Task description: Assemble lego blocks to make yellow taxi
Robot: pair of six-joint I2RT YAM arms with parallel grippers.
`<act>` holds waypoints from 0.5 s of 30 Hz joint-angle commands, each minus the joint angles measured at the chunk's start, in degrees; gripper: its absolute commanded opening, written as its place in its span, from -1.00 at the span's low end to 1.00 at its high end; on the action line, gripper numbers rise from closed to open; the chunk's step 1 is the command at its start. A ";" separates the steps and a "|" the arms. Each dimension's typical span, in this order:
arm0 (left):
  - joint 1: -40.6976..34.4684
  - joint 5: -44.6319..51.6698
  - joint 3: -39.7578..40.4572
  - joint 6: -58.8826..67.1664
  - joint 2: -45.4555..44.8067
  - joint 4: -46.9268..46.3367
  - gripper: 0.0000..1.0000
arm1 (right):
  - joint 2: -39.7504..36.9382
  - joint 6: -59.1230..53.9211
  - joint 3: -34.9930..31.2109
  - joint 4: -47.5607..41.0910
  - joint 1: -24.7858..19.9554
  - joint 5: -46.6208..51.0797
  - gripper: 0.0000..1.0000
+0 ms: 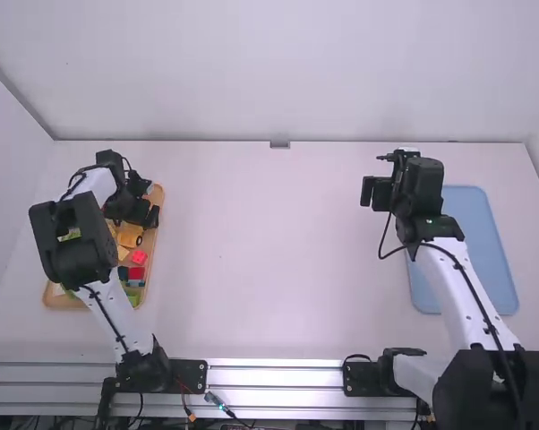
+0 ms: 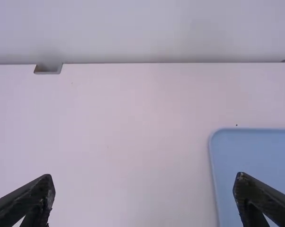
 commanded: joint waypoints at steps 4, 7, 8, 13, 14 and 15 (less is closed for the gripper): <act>3.10 4.35 -0.57 0.63 0.50 0.83 0.91 | 0.44 0.00 1.79 0.00 0.22 -0.15 0.97; 5.33 5.88 -0.59 0.63 0.55 0.07 0.91 | 0.44 -0.02 1.79 0.02 0.22 -0.13 0.97; 6.08 6.47 -0.59 0.66 0.57 -0.24 0.90 | 0.44 0.02 1.79 0.04 0.22 -0.15 0.98; 7.02 7.67 -0.59 3.58 0.63 -0.74 0.83 | 0.44 0.17 1.79 0.04 0.31 -0.15 0.98; 6.80 7.61 -0.59 3.61 0.63 -0.55 0.84 | 0.44 0.17 1.79 0.02 0.28 -0.15 0.97; 6.49 7.63 -0.61 3.65 0.63 -0.39 0.84 | 0.44 0.17 1.79 -0.02 0.26 -0.13 0.97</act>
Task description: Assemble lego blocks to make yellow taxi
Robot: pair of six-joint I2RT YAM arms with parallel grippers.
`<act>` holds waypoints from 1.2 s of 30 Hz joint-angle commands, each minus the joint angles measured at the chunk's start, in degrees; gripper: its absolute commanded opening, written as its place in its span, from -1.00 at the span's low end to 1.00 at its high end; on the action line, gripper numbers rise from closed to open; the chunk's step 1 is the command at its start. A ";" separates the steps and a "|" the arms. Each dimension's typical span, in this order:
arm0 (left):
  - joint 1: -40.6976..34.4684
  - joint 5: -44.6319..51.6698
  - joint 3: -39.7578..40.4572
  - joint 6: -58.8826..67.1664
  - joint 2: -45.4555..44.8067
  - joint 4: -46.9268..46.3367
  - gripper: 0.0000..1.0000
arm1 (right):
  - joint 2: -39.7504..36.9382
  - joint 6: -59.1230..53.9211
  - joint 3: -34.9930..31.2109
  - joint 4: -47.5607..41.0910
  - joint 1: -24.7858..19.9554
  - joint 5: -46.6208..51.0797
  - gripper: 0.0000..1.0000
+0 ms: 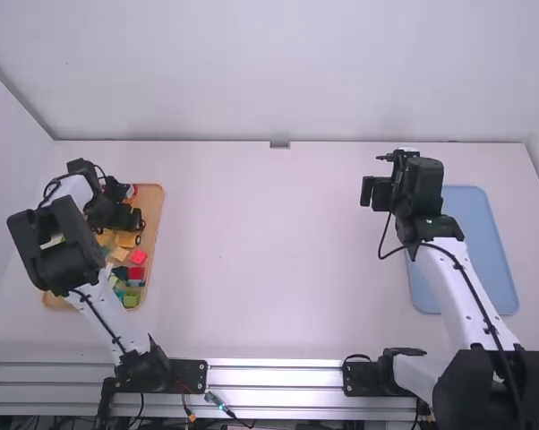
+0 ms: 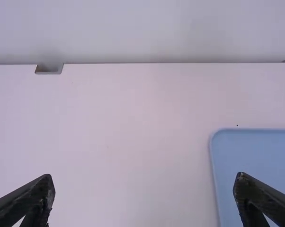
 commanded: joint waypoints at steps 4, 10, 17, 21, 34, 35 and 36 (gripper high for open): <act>-1.62 2.67 -0.90 3.02 0.63 0.57 0.85 | 0.44 0.07 1.79 -0.04 0.26 -0.11 0.98; -0.98 2.60 -3.26 1.29 0.68 2.34 0.92 | 0.44 0.07 1.57 0.00 0.22 -0.09 0.98; -1.46 2.54 -5.97 1.07 0.68 6.40 0.84 | 0.44 0.07 1.57 0.00 0.20 -0.07 0.97; -1.09 2.54 -5.79 0.85 0.68 6.99 0.52 | 0.44 0.09 1.57 -0.02 0.20 -0.09 0.97; -1.46 2.73 -5.79 0.83 0.66 9.57 -0.24 | 0.44 0.48 1.57 -0.07 0.26 -0.11 0.98; -1.49 2.73 -5.79 0.83 0.59 9.57 -0.28 | 0.44 0.50 1.57 -0.07 0.26 -0.11 0.97; -1.55 2.73 -5.79 0.83 0.46 9.44 -0.32 | 0.44 0.50 1.57 -0.07 0.26 -0.11 0.97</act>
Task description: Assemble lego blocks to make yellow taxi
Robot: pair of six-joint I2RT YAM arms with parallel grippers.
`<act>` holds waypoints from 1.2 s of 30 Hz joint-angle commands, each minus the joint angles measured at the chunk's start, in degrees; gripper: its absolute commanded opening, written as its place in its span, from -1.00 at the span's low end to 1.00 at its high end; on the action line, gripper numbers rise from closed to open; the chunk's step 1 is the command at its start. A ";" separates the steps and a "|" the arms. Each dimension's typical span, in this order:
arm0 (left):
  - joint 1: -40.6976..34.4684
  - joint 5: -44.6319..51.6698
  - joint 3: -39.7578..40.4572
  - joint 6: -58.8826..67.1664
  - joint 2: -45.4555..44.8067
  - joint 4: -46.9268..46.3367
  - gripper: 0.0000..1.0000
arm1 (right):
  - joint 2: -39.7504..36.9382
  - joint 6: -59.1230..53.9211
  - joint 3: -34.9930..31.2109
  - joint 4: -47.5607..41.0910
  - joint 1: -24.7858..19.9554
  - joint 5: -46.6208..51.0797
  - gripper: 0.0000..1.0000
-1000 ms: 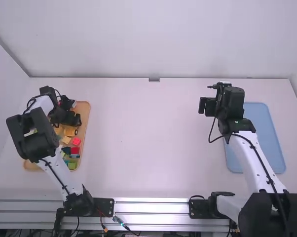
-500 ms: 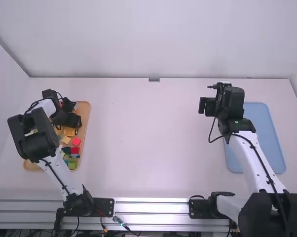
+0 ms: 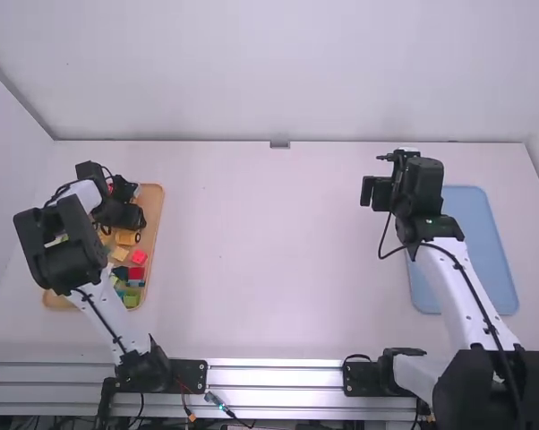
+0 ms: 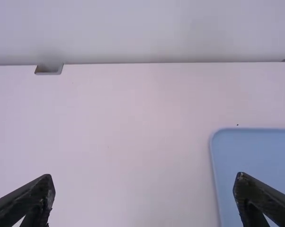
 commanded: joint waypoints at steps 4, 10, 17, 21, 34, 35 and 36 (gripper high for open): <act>-1.57 0.44 -1.05 -0.20 -0.96 -2.34 -0.59 | 0.44 0.20 1.57 0.02 0.26 0.04 0.97; -6.12 -4.94 -0.22 -4.04 -5.38 -2.27 -0.96 | 0.44 0.20 1.57 0.20 0.26 0.02 0.97; -20.20 -11.26 -0.48 -3.61 -12.61 -3.72 -0.96 | 0.44 0.20 1.57 -0.02 0.20 -1.97 0.98; -30.97 -7.50 -1.57 5.38 -15.43 -6.43 -0.96 | 0.44 0.17 1.57 0.00 0.15 -2.73 0.97; -57.27 0.98 -6.78 15.82 -15.08 -7.61 -0.96 | 0.42 0.20 1.60 -0.02 0.15 -2.75 0.98; -57.94 2.21 -7.63 15.85 -15.08 -6.23 -0.96 | 0.42 0.20 1.60 -0.02 0.15 -2.75 0.98; -58.95 3.98 -9.07 15.98 -15.08 -4.28 -0.97 | 0.42 0.20 1.60 -0.04 0.15 -2.73 0.98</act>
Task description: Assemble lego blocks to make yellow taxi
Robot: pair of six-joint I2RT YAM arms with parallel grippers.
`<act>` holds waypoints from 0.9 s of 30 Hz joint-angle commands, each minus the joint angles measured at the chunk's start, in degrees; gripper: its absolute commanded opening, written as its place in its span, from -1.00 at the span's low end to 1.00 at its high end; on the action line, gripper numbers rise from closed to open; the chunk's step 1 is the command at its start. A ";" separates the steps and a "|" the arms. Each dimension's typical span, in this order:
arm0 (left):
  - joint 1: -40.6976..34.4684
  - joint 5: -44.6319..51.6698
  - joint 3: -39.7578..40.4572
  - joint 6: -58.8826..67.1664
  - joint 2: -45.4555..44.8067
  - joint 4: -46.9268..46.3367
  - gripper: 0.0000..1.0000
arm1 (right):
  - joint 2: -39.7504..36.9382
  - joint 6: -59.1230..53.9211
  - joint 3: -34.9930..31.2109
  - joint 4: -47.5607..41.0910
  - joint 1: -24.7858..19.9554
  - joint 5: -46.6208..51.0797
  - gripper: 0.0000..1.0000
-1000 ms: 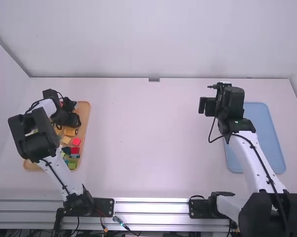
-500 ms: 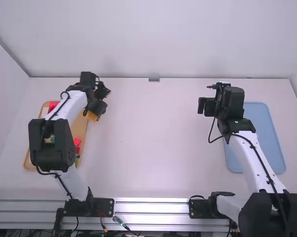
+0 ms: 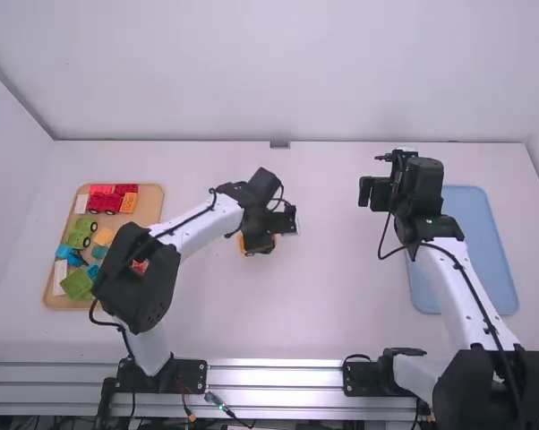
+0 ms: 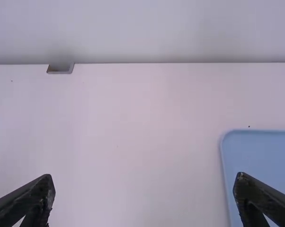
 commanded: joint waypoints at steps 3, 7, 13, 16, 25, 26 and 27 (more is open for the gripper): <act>-2.86 7.43 -5.14 2.08 0.02 3.26 -0.97 | 0.42 0.20 1.60 -0.04 0.15 -0.31 0.98; -2.91 8.92 -5.79 2.21 0.61 2.73 -0.97 | 0.42 0.20 1.60 -0.02 0.15 -0.31 0.97; -2.84 11.82 -5.49 2.62 2.25 6.19 -0.97 | 0.42 0.20 1.60 -0.02 0.15 -0.31 0.97; -3.45 9.81 -4.17 2.25 5.07 5.44 -0.97 | 0.42 0.20 1.60 -0.04 0.15 -0.33 0.97; -5.55 8.63 -2.25 2.69 9.20 6.58 -0.97 | 0.42 0.17 1.60 0.07 0.15 -0.31 0.98; -5.55 8.55 -2.38 2.69 9.20 6.67 -0.97 | 0.42 0.17 1.60 0.02 0.15 -0.31 0.97; -5.53 8.15 -2.54 2.84 9.20 6.73 -0.97 | 0.42 0.15 1.60 -0.02 0.15 -0.31 0.98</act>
